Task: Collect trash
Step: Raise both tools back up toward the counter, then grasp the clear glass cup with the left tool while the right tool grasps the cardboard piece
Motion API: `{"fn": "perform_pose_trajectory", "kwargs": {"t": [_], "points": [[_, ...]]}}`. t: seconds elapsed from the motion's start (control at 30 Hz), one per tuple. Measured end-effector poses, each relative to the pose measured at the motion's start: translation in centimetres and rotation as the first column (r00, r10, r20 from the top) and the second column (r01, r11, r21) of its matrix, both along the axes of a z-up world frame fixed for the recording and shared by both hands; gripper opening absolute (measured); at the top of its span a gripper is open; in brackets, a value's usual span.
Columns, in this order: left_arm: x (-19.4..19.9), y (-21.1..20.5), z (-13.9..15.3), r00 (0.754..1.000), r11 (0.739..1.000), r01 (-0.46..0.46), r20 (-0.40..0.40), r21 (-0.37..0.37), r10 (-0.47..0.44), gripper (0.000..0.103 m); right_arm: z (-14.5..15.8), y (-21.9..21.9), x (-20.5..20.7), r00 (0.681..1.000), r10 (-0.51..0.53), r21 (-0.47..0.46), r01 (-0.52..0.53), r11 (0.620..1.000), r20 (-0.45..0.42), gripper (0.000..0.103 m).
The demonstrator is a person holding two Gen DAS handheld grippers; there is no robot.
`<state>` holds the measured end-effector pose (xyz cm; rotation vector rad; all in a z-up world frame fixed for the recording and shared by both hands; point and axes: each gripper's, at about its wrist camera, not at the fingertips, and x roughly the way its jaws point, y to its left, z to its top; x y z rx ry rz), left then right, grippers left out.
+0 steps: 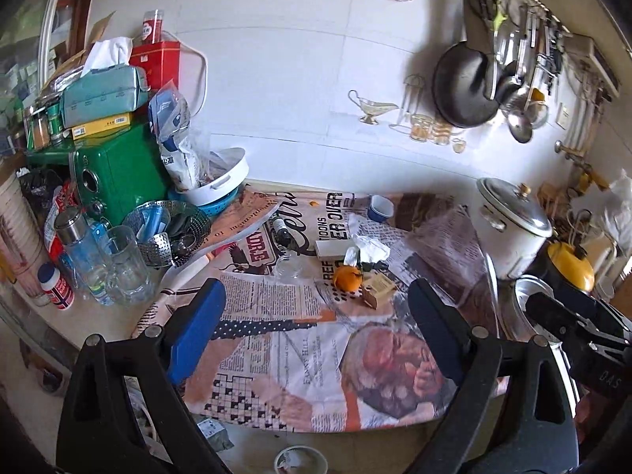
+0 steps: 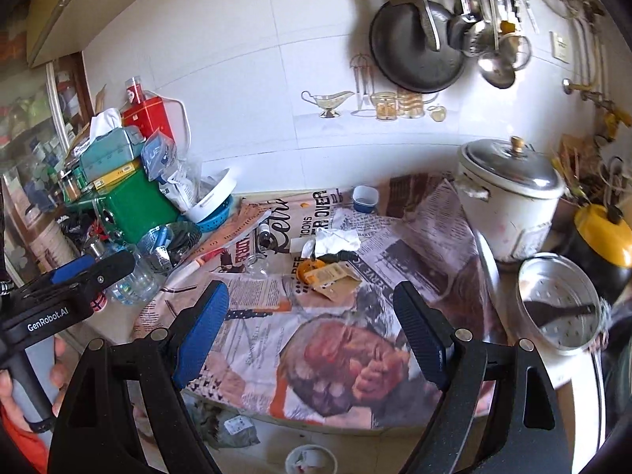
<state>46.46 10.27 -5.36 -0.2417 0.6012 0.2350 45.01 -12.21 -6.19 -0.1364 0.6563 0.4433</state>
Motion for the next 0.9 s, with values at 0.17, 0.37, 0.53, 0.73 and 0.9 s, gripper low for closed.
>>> {"fn": "perform_pose_trajectory", "kwargs": {"t": [0.17, 0.37, 0.53, 0.73, 0.9], "points": [[3.4, 0.6, -1.7, 0.997, 0.999, -0.041, -0.061, -0.003, 0.041, 0.094, -1.6, 0.5, 3.6, 0.998, 0.04, -0.026, -0.041, 0.999, -0.042, 0.083], [7.1, 3.0, -4.9, 0.989, 0.999, -0.05, -0.14, -0.009, 0.048, 0.094, -5.5, 1.4, 7.6, 0.99, 0.032, -0.038, -0.038, 0.999, -0.137, 0.083], [10.2, 5.7, -8.0, 0.976, 1.0, -0.016, -0.217, -0.005, 0.015, 0.094, -10.5, 2.6, 10.8, 0.97, -0.024, -0.078, 0.005, 0.997, -0.241, 0.083], [14.0, 8.6, -12.2, 0.946, 0.999, 0.034, -0.322, 0.009, -0.029, 0.094, -16.2, 4.3, 14.7, 0.951, -0.094, -0.193, 0.037, 0.981, -0.296, 0.083], [16.9, 10.0, -15.6, 0.921, 0.997, 0.072, -0.383, -0.005, -0.068, 0.094, -19.4, 4.9, 18.0, 0.949, -0.147, -0.299, 0.06, 0.952, -0.277, 0.083]]}}
